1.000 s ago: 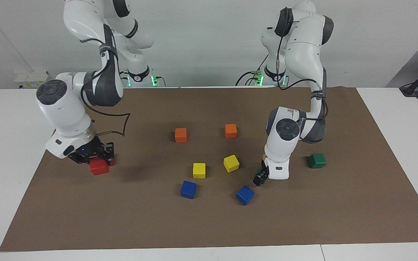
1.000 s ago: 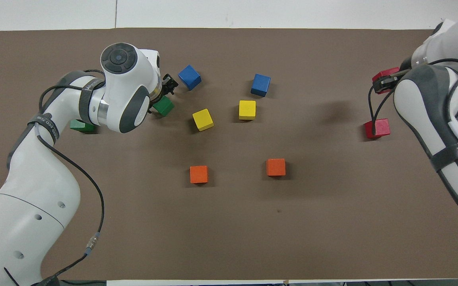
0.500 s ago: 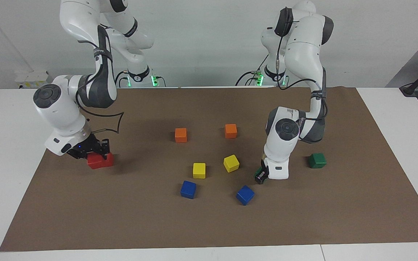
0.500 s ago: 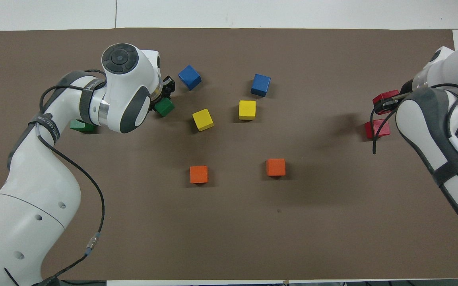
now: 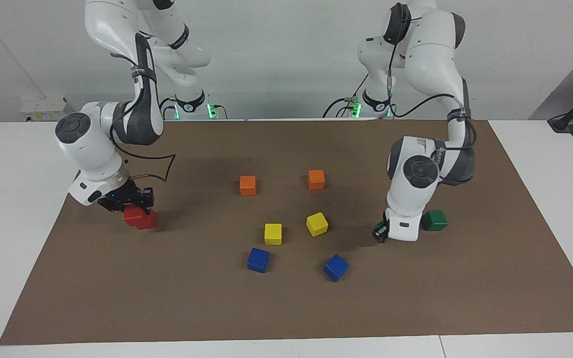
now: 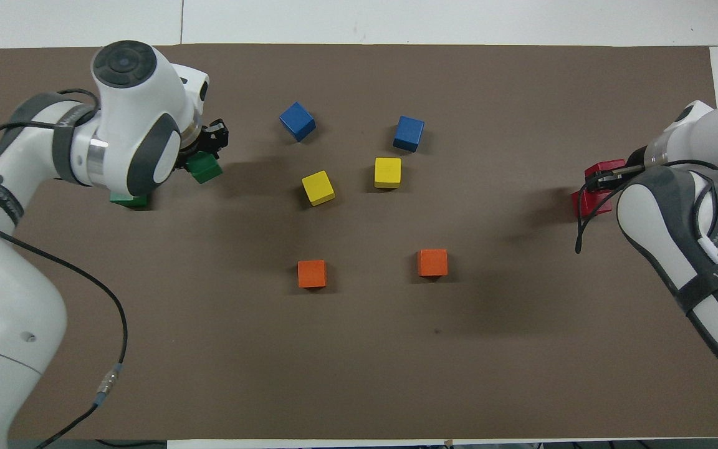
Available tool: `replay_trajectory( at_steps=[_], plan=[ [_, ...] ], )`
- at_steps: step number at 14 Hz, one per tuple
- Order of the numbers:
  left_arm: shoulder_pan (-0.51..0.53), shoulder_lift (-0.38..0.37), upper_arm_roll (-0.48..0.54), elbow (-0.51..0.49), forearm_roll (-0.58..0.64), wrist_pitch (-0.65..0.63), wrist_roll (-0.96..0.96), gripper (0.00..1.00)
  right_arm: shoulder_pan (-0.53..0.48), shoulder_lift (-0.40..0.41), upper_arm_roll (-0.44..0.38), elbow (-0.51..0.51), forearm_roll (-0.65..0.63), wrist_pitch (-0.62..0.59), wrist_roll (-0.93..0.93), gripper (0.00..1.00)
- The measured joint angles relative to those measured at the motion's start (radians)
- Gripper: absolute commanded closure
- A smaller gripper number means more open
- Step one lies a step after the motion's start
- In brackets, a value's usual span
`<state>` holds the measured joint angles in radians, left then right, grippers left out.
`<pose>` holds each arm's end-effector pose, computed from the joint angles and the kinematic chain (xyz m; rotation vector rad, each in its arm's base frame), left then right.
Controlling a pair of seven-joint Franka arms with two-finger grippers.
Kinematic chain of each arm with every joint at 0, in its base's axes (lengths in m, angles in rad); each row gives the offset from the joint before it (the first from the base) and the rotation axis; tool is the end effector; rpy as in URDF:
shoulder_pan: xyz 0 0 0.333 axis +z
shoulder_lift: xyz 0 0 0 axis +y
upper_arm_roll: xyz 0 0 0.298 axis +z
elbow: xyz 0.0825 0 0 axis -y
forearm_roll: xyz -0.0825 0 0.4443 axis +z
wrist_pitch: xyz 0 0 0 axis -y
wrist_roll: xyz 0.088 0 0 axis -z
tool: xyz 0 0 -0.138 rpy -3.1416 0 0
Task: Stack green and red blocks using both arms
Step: 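Lower the held green block onto the other green block with the left gripper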
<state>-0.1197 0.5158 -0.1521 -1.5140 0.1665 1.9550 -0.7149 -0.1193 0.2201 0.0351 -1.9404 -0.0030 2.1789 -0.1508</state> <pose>0.7118 -0.1706 0.2882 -2.9834 -0.5928 0.0356 0.6489 -0.0552 0.2910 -3.1367 -0.1057 -0.0298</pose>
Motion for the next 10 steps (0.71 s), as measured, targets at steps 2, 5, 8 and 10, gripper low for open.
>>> replay_trajectory(
  at_steps=[2, 5, 8, 10],
  plan=[
    [0.059, -0.043, 0.000, -0.007, -0.015, -0.048, 0.180, 1.00, 0.000, -0.002, 0.001, -0.002, 0.000, 0.000, 0.037, 1.00],
    [0.110, -0.059, -0.001, -0.017, -0.024, -0.070, 0.407, 1.00, -0.002, -0.004, 0.000, -0.004, 0.000, 0.000, 0.045, 1.00],
    [0.157, -0.059, 0.000, -0.021, -0.080, -0.075, 0.591, 1.00, -0.006, -0.016, -0.001, -0.027, 0.000, 0.025, 0.045, 1.00],
    [0.199, -0.060, 0.000, -0.021, -0.095, -0.077, 0.687, 1.00, -0.005, -0.040, 0.000, -0.062, 0.000, 0.045, 0.045, 1.00]
  ],
)
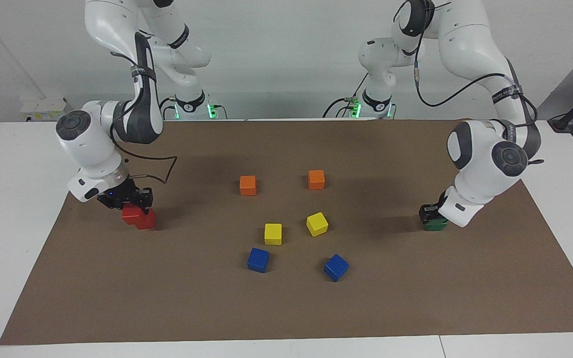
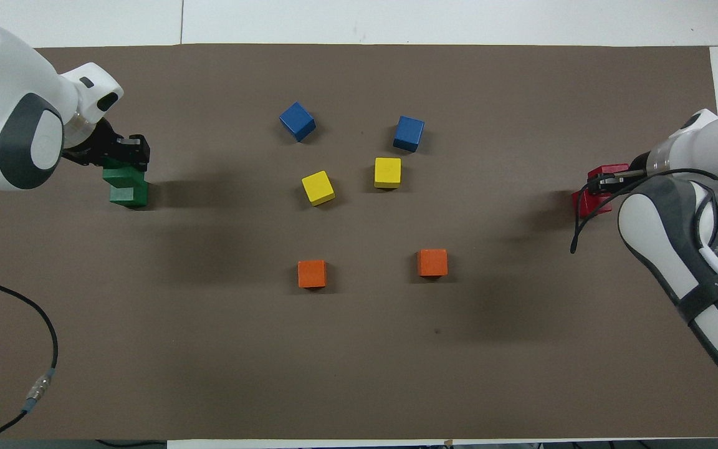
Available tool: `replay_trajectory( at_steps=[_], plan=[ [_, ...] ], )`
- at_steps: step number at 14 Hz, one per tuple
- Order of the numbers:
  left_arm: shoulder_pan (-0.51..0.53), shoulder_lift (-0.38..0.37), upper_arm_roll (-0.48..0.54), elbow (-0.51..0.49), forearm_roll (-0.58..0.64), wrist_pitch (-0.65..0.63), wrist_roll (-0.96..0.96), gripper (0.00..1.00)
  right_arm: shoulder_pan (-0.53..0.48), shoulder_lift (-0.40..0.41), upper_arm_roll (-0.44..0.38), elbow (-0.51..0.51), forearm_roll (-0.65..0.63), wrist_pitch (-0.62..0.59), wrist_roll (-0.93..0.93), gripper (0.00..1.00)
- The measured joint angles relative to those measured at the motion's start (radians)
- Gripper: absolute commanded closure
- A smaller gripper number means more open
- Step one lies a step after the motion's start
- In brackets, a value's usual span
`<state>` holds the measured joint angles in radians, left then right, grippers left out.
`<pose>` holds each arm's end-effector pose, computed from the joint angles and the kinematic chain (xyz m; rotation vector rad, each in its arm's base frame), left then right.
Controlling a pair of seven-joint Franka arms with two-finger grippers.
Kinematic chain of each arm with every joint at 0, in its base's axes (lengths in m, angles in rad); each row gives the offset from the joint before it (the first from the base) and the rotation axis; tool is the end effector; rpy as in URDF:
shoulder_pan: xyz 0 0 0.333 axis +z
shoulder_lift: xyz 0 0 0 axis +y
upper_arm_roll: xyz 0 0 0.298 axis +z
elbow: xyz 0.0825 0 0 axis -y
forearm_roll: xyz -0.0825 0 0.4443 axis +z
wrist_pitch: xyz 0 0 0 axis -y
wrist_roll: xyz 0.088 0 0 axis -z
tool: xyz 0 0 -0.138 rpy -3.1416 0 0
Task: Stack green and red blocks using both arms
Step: 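Lower the held green block onto the other green block with the left gripper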
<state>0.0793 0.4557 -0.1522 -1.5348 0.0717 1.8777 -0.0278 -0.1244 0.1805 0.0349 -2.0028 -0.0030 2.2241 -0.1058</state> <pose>0.7159 -0.0349 0.3146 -3.1308 0.0920 0.1679 0.6366 -0.0574 0.2892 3.1406 0.0273 0.0645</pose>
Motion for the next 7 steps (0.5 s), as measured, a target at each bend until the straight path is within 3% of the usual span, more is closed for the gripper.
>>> replay_trajectory(
  at_steps=[7],
  plan=[
    [0.039, -0.006, 0.001, -0.027, -0.002, 0.042, 0.141, 1.00, 0.000, -0.045, -0.001, -0.055, 0.000, 0.002, 0.000, 1.00]
  ],
)
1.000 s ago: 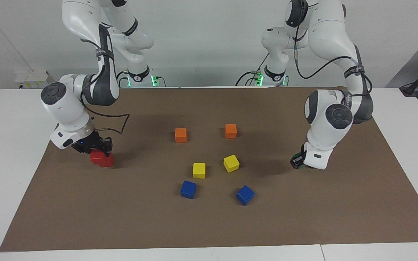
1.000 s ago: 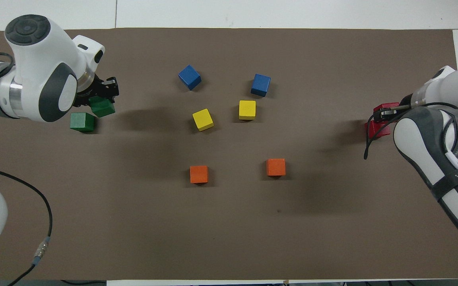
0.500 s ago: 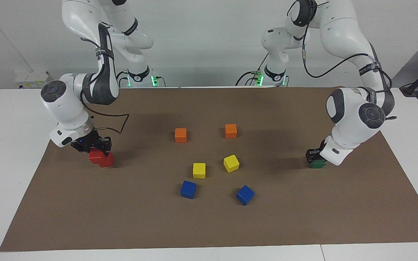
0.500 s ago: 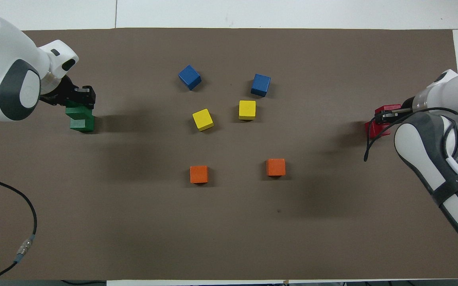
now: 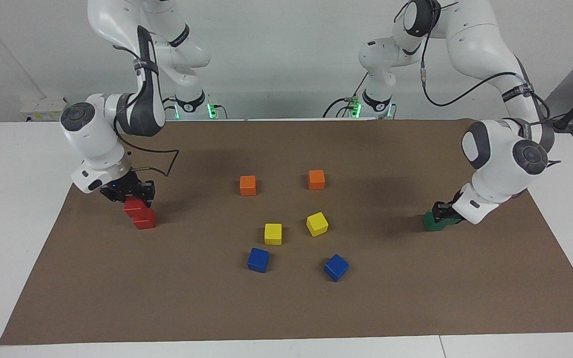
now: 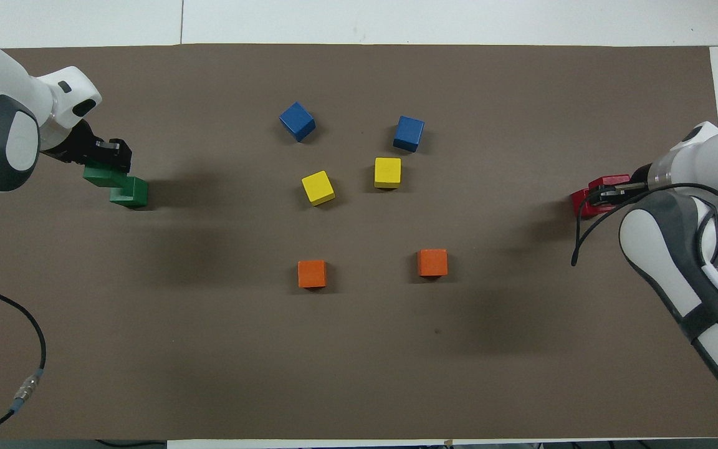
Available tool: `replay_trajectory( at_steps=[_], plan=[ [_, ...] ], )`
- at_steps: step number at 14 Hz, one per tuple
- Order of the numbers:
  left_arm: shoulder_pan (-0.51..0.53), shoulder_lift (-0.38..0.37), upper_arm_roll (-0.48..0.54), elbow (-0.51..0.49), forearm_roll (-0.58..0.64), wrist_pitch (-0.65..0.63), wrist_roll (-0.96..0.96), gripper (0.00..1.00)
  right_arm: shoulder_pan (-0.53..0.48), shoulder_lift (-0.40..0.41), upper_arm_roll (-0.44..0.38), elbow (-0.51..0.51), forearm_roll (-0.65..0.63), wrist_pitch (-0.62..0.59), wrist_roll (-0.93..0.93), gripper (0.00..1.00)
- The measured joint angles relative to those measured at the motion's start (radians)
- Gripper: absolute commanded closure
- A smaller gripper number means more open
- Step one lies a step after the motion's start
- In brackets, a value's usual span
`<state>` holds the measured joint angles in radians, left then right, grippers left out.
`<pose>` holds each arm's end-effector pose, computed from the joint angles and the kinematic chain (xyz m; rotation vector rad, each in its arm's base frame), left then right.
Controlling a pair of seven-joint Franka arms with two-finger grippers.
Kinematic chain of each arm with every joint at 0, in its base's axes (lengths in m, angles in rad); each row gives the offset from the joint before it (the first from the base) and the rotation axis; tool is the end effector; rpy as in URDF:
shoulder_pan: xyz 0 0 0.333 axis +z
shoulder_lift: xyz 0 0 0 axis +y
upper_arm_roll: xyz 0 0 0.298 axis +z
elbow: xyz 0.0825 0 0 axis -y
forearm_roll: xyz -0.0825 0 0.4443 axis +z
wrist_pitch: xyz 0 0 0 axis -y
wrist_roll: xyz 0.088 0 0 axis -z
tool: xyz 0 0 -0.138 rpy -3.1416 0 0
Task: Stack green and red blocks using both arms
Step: 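Lower the held green block onto the other green block with the left gripper, then open the left gripper and withdraw it from the green stack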
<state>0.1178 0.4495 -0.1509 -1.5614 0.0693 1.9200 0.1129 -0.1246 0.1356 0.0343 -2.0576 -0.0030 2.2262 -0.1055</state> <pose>0.7162 -0.0078 0.3085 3.1233 -0.2512 -0.1338 0.6211 -0.0564 0.2901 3.1400 0.0261 0.0520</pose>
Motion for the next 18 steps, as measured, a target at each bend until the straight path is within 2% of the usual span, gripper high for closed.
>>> replay_trajectory(
  at_steps=[6, 18],
  plan=[
    [0.025, -0.011, 0.000, -0.042, 0.000, 0.037, 0.097, 1.00, -0.004, 0.001, -0.002, -0.013, 0.000, 0.015, 0.000, 1.00],
    [0.025, -0.029, -0.003, -0.101, -0.029, 0.093, 0.025, 1.00, -0.014, 0.020, -0.001, -0.020, 0.000, 0.052, 0.000, 1.00]
  ],
)
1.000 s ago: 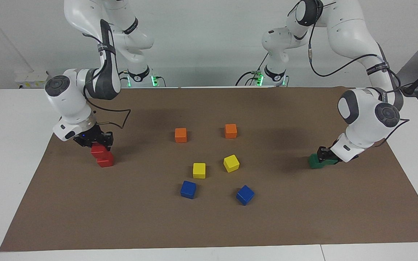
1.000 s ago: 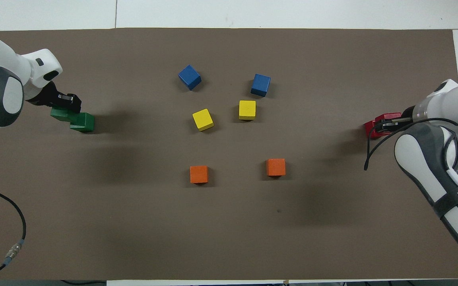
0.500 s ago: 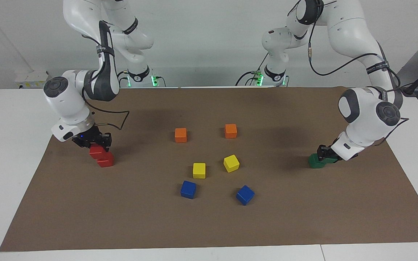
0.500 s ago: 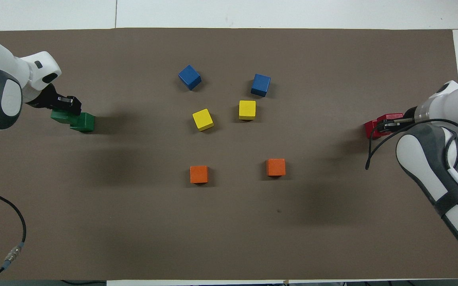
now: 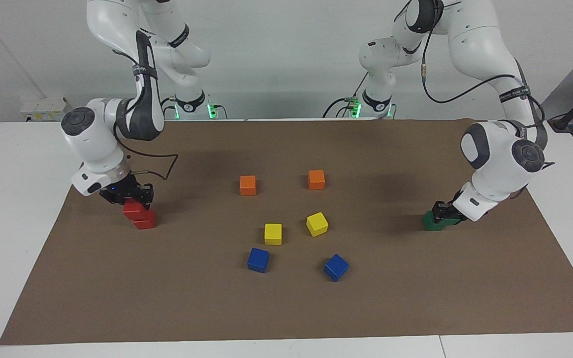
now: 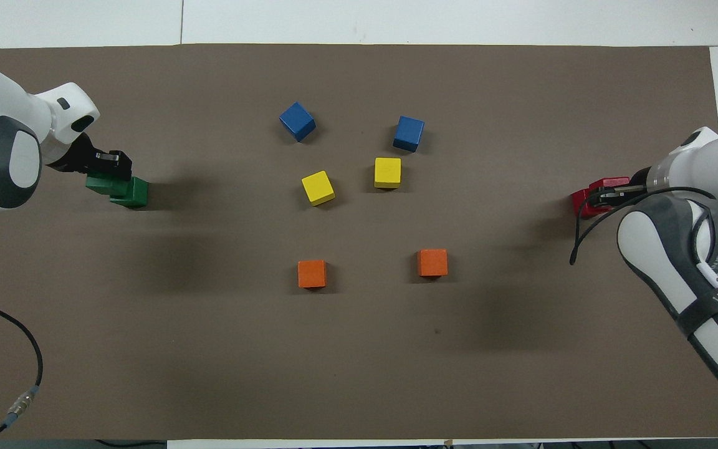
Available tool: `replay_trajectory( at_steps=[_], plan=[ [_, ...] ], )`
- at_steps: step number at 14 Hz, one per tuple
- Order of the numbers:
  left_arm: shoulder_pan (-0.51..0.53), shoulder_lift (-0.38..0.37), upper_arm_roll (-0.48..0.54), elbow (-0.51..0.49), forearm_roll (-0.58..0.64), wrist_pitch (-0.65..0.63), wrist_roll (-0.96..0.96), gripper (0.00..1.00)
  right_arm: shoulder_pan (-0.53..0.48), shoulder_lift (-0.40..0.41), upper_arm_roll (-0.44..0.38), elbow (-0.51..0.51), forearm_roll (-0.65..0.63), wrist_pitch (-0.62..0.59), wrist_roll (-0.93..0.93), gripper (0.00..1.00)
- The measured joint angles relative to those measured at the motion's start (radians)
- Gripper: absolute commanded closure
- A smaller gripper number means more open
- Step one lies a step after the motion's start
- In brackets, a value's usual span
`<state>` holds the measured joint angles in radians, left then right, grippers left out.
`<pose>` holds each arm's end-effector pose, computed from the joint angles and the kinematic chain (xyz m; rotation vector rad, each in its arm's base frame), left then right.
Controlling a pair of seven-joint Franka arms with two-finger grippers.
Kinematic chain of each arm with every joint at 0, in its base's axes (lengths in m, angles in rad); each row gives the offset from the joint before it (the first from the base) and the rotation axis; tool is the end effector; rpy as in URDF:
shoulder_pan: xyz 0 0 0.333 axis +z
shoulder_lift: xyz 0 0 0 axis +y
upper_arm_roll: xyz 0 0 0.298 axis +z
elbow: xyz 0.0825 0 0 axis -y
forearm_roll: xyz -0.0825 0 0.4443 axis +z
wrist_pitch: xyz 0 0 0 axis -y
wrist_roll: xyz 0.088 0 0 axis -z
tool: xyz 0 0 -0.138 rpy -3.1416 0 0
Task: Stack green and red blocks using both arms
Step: 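Open the left gripper and withdraw it from the green stack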
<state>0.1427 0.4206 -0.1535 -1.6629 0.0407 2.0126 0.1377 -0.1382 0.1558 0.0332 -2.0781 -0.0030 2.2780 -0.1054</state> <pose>0.7029 0.0022 0.2844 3.0998 -0.2423 -0.0994 0.6192 -0.0653 0.2722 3.1390 0.0028 0.0694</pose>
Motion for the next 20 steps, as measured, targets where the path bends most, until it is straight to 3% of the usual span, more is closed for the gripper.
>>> replay_trajectory(
  at_steps=[16, 17, 18, 20],
  plan=[
    [-0.002, -0.027, 0.000, -0.063, 0.000, 0.041, -0.024, 1.00, 0.004, 0.014, 0.008, -0.002, 0.000, 0.014, -0.005, 1.00],
    [-0.002, -0.028, 0.000, -0.063, 0.000, 0.042, -0.024, 0.71, 0.003, 0.014, 0.008, -0.002, 0.000, 0.014, -0.005, 1.00],
    [-0.002, -0.028, 0.000, -0.064, 0.000, 0.043, -0.025, 0.01, 0.002, 0.014, 0.007, -0.002, 0.000, 0.014, -0.005, 1.00],
    [-0.002, -0.031, 0.000, -0.071, 0.000, 0.056, -0.030, 0.00, 0.001, 0.014, 0.006, -0.002, 0.000, 0.014, -0.007, 1.00]
  ],
)
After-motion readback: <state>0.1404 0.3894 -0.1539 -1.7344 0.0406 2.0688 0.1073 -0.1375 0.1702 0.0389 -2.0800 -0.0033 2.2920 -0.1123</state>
